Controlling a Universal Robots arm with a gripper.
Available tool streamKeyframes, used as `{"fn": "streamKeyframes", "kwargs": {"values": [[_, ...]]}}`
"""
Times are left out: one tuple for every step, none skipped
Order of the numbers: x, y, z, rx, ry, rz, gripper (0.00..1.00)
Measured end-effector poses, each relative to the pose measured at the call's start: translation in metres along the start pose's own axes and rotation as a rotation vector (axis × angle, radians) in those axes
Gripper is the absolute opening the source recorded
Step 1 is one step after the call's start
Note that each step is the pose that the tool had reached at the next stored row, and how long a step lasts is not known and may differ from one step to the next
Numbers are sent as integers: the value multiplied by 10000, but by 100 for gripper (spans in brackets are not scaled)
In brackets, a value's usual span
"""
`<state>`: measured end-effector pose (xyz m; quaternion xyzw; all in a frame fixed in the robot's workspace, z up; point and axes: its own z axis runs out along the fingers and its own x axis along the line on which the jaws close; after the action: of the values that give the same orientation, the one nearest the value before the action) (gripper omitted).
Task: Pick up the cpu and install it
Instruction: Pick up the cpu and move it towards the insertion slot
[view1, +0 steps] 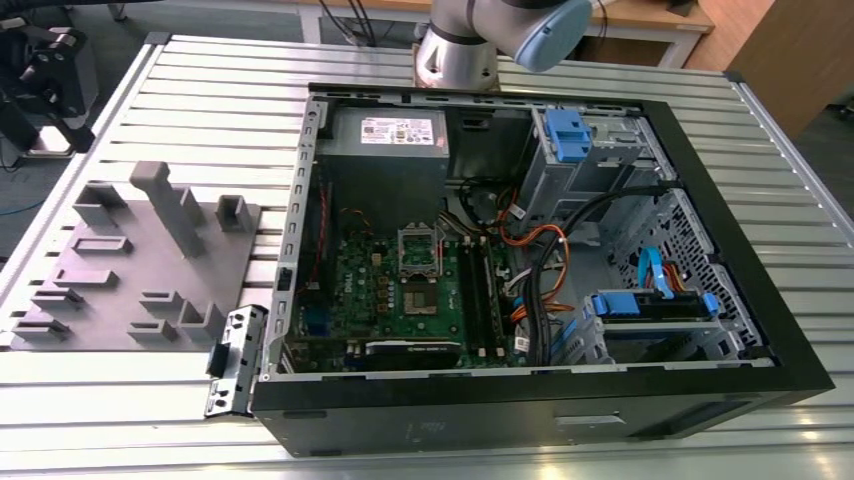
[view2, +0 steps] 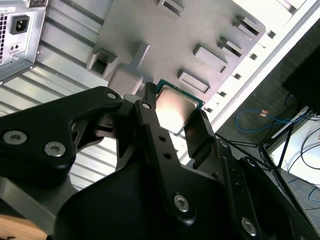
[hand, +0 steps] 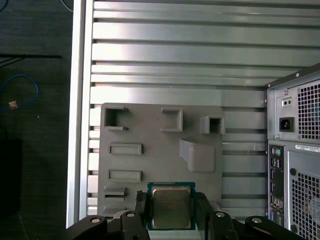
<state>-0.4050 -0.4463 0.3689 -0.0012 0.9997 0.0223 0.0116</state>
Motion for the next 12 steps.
{"fn": "streamKeyframes", "kwargs": {"values": [[-9, -1, 1, 0, -1, -1, 47], [-20, -1, 1, 0, 0, 0, 47], [-36, 0, 1, 0, 0, 2, 47], [-56, 0, 2, 0, 0, 1, 47], [-78, 0, 2, 0, -1, 1, 47], [-105, 0, 2, 0, 0, 2, 47], [-134, 0, 3, 0, 1, 1, 47], [-164, 0, 4, 0, 0, 1, 47], [-196, -1, 6, -1, -1, 1, 47], [-230, -1, 6, -1, 0, 2, 47], [-266, -1, 7, 0, 1, 1, 47], [-304, -1, 7, 0, 3, 1, 47]]}}
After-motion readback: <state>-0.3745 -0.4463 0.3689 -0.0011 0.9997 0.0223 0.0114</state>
